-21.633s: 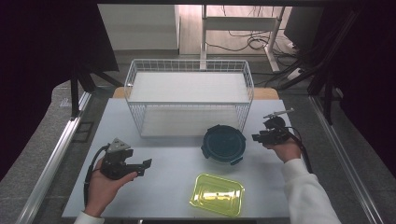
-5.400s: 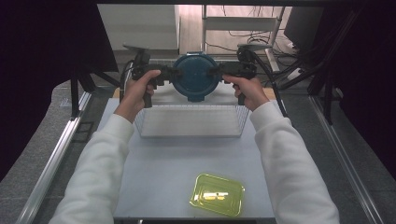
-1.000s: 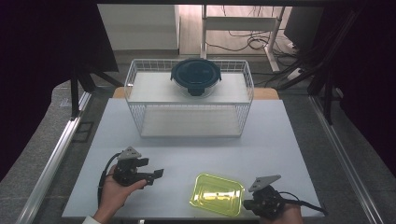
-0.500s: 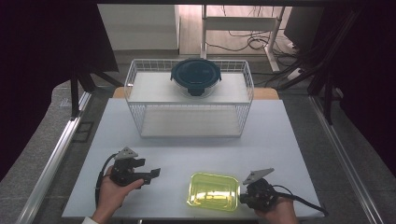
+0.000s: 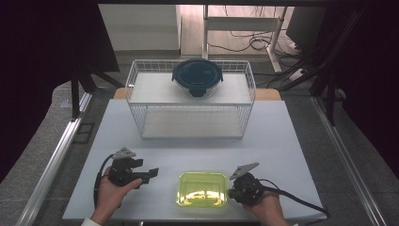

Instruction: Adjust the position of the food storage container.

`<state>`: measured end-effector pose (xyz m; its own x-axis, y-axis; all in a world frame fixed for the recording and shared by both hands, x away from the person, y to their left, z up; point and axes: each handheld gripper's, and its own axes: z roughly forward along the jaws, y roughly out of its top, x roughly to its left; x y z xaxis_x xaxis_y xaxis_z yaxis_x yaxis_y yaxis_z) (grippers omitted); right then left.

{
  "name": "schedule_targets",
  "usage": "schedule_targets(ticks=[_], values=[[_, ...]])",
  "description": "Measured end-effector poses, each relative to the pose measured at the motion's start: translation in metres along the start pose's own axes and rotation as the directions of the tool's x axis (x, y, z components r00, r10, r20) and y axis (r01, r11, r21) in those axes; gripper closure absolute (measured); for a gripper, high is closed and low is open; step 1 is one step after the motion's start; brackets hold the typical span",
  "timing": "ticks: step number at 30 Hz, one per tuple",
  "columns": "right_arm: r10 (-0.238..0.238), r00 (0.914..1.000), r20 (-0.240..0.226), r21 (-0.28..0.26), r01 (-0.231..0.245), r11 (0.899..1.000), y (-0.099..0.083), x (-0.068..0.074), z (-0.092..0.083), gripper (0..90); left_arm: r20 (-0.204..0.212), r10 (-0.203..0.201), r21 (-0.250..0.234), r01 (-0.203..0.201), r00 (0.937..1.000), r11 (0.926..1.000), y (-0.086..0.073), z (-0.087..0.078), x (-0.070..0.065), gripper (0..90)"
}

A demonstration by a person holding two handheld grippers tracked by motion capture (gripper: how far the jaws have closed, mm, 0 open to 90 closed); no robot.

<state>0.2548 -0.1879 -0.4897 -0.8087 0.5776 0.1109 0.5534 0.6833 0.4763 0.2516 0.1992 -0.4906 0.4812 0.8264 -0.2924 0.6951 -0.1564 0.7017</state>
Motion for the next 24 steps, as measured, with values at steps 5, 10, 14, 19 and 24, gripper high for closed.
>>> schedule_targets(ticks=[5,10,14,19,24], values=[[-0.024,0.9997,-0.001,0.001,0.024,1.000,0.015,0.003,0.010,88.6,-0.004,-0.007,-0.001,0.007,1.0000,1.0000,0.000,-0.001,0.004,22.6],[-0.031,0.9995,0.000,-0.002,0.031,1.000,0.027,0.002,0.017,88.6,-0.008,-0.013,-0.002,0.013,0.9999,0.9999,-0.001,-0.002,0.007,22.6],[-0.048,0.9989,0.000,-0.001,0.048,0.999,0.028,0.004,0.018,88.6,-0.011,-0.016,-0.004,0.016,0.9998,0.9999,-0.002,-0.003,0.008,22.6],[-0.062,0.9980,-0.005,0.003,0.062,0.998,0.026,0.008,0.016,88.6,-0.013,-0.012,-0.002,0.012,0.9998,0.9999,-0.002,-0.003,0.007,22.6],[-0.074,0.9973,0.001,0.007,0.074,0.997,0.025,0.008,0.016,88.6,-0.014,-0.011,0.000,0.011,0.9998,0.9999,-0.001,-0.002,0.007,22.6]])
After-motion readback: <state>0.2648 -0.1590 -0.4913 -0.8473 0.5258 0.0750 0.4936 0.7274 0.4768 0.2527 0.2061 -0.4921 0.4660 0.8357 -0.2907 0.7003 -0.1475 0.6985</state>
